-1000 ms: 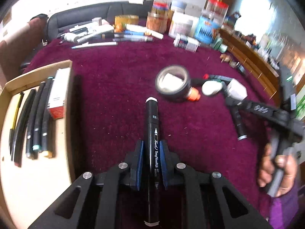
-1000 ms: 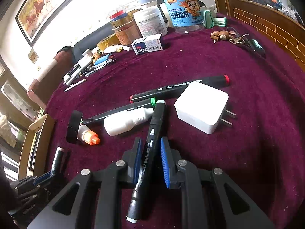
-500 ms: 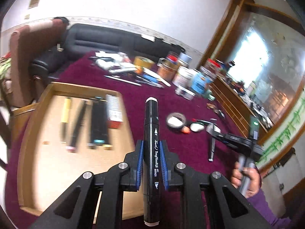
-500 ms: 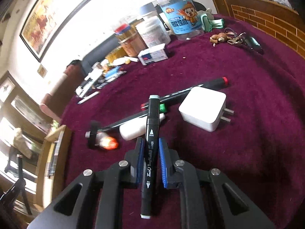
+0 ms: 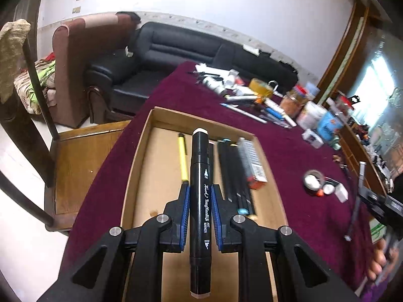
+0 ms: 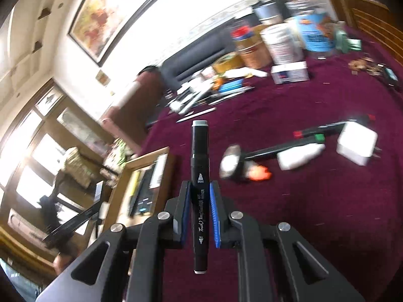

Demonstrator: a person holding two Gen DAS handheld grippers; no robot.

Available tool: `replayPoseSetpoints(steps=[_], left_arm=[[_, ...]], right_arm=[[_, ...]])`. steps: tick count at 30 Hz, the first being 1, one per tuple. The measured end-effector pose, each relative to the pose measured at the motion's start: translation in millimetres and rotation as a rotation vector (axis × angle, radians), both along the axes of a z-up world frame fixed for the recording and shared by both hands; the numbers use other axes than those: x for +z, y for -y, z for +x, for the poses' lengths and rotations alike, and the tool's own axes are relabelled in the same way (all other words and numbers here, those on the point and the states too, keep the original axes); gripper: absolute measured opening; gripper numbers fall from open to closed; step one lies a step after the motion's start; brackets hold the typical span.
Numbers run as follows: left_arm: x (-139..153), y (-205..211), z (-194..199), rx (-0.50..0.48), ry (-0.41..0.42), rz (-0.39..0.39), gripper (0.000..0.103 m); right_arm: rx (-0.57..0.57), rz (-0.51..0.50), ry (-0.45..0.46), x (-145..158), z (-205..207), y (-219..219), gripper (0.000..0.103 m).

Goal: Organize rigid objects
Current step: 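Carry both black markers into the tray and lower them, then open both tools and move them back over the remaining items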

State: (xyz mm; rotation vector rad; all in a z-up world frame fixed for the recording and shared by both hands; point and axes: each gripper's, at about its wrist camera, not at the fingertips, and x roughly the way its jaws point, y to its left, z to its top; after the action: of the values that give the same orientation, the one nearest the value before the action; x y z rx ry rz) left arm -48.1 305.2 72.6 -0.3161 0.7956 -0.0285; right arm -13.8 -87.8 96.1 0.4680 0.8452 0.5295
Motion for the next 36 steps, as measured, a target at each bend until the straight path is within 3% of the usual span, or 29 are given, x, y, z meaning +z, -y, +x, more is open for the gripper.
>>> replayPoseSetpoints(steps=[7, 16, 17, 19, 20, 25, 28, 32, 36], left_arm=[[-20.2, -14.0, 43.9, 0.017, -0.100, -0.002, 0.016], [-30.8, -24.3, 69.1, 0.075, -0.145, 0.025, 0.017], [-31.2, -25.3, 71.2, 0.074, -0.146, 0.022, 0.021], [-32.4, -25.1, 73.2, 0.069, -0.145, 0.010, 0.044], [-32.5, -26.3, 72.8, 0.074, -0.142, 0.006, 0.054], [-18.2, -38.4, 58.0, 0.082, -0.097, -0.070, 0.054], [-0.7, -44.2, 35.2, 0.100, -0.039, -0.063, 0.054], [16.9, -49.6, -2.5, 0.110, 0.047, -0.057, 0.066], [21.4, -51.5, -29.4, 0.124, 0.087, -0.023, 0.067]], right_arm=[[0.137, 0.008, -0.035, 5.3, 0.0, -67.2, 0.015], [0.250, -0.038, -0.081, -7.1, 2.0, -138.3, 0.015], [0.256, -0.046, -0.086, -8.9, 2.6, -144.2, 0.015], [0.270, -0.054, -0.101, -13.8, 6.4, -154.2, 0.015], [0.277, -0.055, -0.111, -16.2, 7.7, -159.1, 0.015], [0.313, -0.062, -0.169, -29.6, 20.8, -186.6, 0.015], [0.335, -0.053, -0.205, -36.5, 27.9, -202.9, 0.015], [0.350, -0.041, -0.238, -42.8, 41.3, -226.5, 0.015], [0.342, -0.036, -0.281, -50.1, 58.4, -249.6, 0.015]])
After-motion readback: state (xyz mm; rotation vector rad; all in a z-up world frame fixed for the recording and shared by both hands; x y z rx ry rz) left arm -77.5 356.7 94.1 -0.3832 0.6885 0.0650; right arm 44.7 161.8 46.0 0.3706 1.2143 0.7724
